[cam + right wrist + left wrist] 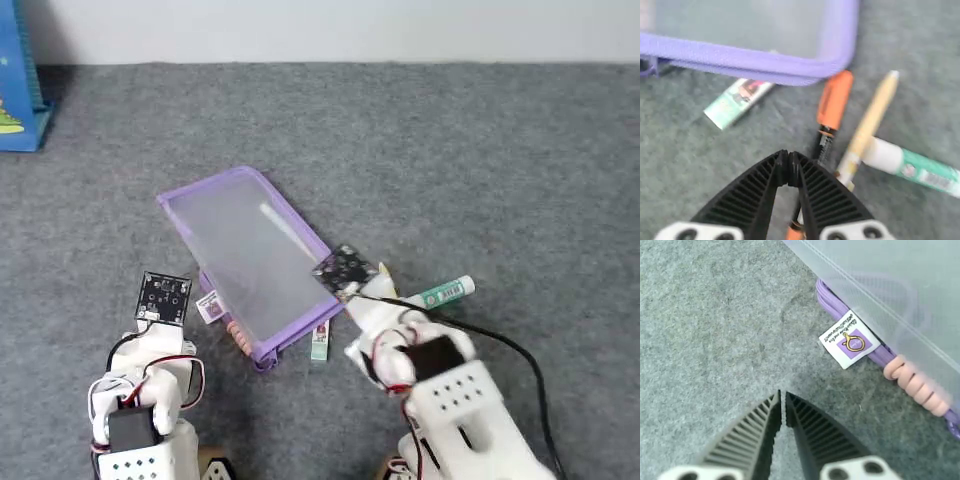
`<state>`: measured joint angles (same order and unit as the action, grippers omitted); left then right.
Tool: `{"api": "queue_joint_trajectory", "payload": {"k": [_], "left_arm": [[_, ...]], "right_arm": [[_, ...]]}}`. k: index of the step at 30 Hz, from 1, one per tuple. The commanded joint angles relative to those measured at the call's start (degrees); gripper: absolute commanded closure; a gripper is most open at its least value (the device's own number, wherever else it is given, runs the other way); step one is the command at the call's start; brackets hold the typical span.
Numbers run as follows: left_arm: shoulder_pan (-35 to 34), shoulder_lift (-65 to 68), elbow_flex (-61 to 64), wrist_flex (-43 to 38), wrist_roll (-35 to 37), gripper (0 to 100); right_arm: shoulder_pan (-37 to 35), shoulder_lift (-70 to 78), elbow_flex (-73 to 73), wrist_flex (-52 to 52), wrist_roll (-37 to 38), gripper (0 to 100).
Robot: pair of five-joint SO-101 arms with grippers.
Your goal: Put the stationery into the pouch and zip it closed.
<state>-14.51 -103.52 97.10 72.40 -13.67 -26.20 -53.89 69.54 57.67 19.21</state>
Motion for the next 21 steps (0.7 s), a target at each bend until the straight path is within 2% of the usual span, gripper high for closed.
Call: {"api": "queue_joint_trajectory", "payload": {"k": [1,5,13,21], "left_arm": [[0.26,-0.79,-0.66,0.18,-0.26,99],[0.26,-0.79,-0.66,0.18,-0.26,99],[0.26,-0.79,-0.66,0.18,-0.26,99],[0.26,-0.79,-0.66,0.18,-0.26,99]], "right_arm": [[-3.74,5.23,-3.16,-6.29,-2.81,98.9],[-7.25,9.45,-3.16,-12.7,-3.43,98.9],[-6.46,20.35,-13.54,-17.71,-3.08,98.9],[0.31,41.01,-31.03,-16.31,-3.34,98.9]]}}
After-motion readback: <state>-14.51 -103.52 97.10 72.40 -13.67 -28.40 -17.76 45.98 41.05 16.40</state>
